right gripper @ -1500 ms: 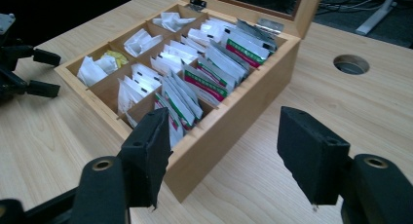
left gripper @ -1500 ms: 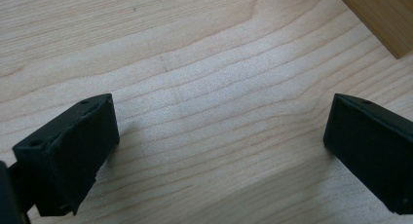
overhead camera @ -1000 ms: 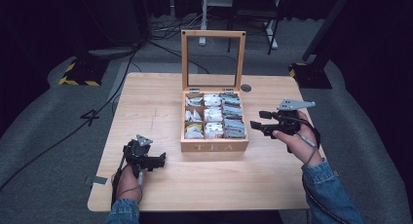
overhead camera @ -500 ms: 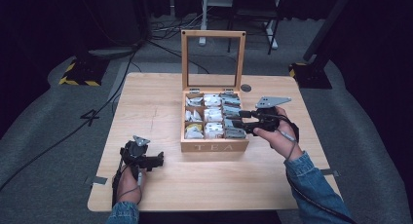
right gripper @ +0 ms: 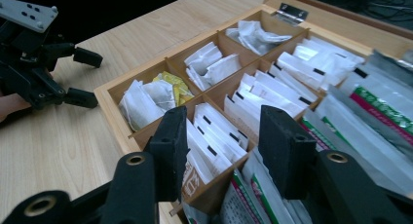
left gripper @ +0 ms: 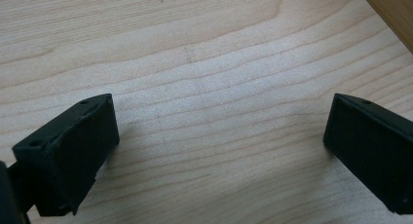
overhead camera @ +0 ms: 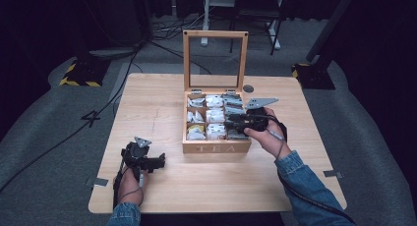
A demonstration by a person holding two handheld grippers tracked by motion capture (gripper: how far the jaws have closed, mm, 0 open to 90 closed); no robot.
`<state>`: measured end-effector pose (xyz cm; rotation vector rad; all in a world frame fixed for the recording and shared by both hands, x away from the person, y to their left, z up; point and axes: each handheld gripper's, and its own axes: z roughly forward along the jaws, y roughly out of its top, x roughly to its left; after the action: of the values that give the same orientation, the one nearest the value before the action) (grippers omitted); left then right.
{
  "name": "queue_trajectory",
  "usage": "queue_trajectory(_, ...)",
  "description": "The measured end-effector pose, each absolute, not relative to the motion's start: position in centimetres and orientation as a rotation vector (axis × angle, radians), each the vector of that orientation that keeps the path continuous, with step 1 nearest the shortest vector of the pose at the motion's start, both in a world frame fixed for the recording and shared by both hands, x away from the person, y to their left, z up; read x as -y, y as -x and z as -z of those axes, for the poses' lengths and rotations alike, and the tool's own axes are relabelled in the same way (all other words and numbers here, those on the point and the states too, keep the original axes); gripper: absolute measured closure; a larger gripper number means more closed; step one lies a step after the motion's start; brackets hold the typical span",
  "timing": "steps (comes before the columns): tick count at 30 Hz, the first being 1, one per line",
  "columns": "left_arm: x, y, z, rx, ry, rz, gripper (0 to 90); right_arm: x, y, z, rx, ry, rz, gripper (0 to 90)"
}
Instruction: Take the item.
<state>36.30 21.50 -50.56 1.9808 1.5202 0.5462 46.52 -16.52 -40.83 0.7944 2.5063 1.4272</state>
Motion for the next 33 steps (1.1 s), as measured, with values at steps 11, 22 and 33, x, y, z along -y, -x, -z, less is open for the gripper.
queue_trajectory(11,-21.5,-36.3,50.6,-1.519,-1.978,-0.547,0.0,14.1,-47.0,42.1,-2.617,-0.711,-1.355,64.7)
queue_trajectory(22,-21.5,-36.3,50.6,-1.517,-1.982,-0.547,0.0,12.6,-47.0,43.4,-2.718,-0.639,-1.237,69.8)
queue_trajectory(33,-21.5,-36.3,50.6,-1.518,-1.98,-0.548,0.0,12.0,-46.9,44.4,-2.785,-0.651,-1.166,77.4)
